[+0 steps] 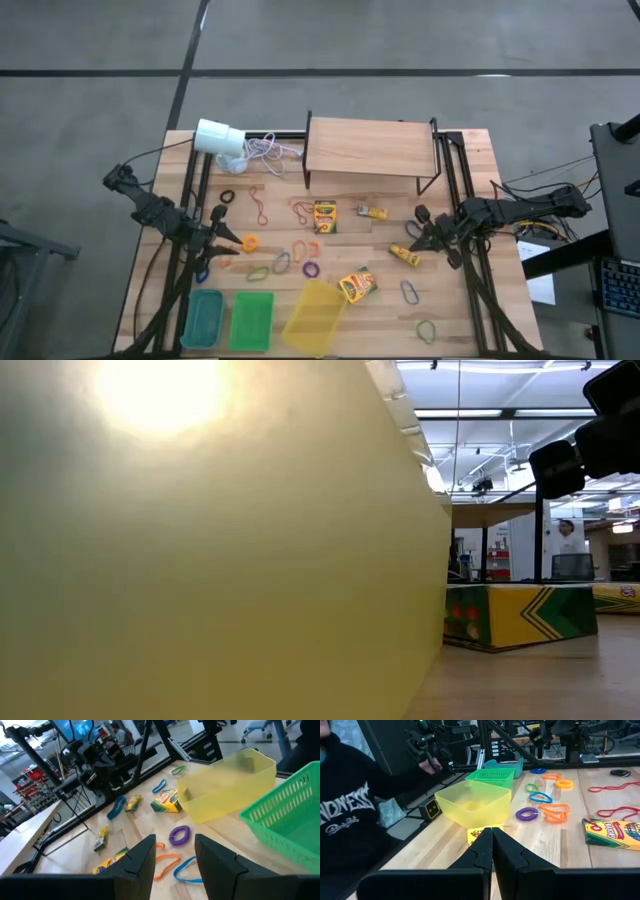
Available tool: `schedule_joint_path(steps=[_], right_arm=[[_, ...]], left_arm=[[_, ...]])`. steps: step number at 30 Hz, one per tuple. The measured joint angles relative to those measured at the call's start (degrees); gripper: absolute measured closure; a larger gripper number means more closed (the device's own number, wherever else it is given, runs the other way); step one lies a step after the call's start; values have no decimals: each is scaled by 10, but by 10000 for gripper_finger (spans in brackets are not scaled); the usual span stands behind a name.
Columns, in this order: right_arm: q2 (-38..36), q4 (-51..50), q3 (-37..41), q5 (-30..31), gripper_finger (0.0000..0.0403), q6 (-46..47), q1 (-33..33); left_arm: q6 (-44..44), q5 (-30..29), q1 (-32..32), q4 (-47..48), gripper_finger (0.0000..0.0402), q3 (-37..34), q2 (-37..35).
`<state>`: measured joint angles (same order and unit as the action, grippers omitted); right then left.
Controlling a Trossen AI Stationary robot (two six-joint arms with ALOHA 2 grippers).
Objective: Pick & Place Office Desk Supplies
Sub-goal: Put the red rubberband into the blue bin
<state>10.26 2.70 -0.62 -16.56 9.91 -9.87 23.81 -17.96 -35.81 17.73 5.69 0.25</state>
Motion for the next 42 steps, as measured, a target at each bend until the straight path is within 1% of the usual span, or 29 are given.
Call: schedule_joint_path(steps=[1,3,5,7,11,13,17,19,22,25,29,32,36,38,42], right_arm=[[0,0,0,0,394,0,0],[0,0,0,0,394,0,0],[0,0,0,0,394,0,0],[0,0,0,0,394,0,0],[0,0,0,0,394,0,0],[0,0,0,0,394,0,0],[0,0,0,0,394,0,0],[0,0,0,0,394,0,0],[0,0,0,0,394,0,0],[0,0,0,0,394,0,0],[0,0,0,0,394,0,0],[0,0,0,0,394,0,0],[0,0,0,0,394,0,0],[0,0,0,0,394,0,0],[0,0,0,0,394,0,0]], left_arm=[[-1,2,0,-10,261,-1,0],[-30,29,0,-54,261,-5,0],[-46,44,0,-114,261,-6,0],[-83,20,2,-147,261,0,3],[-256,-68,3,-149,261,21,27],[-298,-75,3,-148,261,24,52],[-330,-76,3,-163,261,39,117],[-369,-76,3,-155,261,65,152],[-426,-76,3,-112,261,127,206],[-432,-82,8,-58,261,195,266],[-427,-123,26,11,261,275,339],[-449,-134,57,90,261,319,384],[-532,-129,137,154,261,341,417],[-555,-92,190,157,261,340,424],[-556,10,309,145,261,325,423]])
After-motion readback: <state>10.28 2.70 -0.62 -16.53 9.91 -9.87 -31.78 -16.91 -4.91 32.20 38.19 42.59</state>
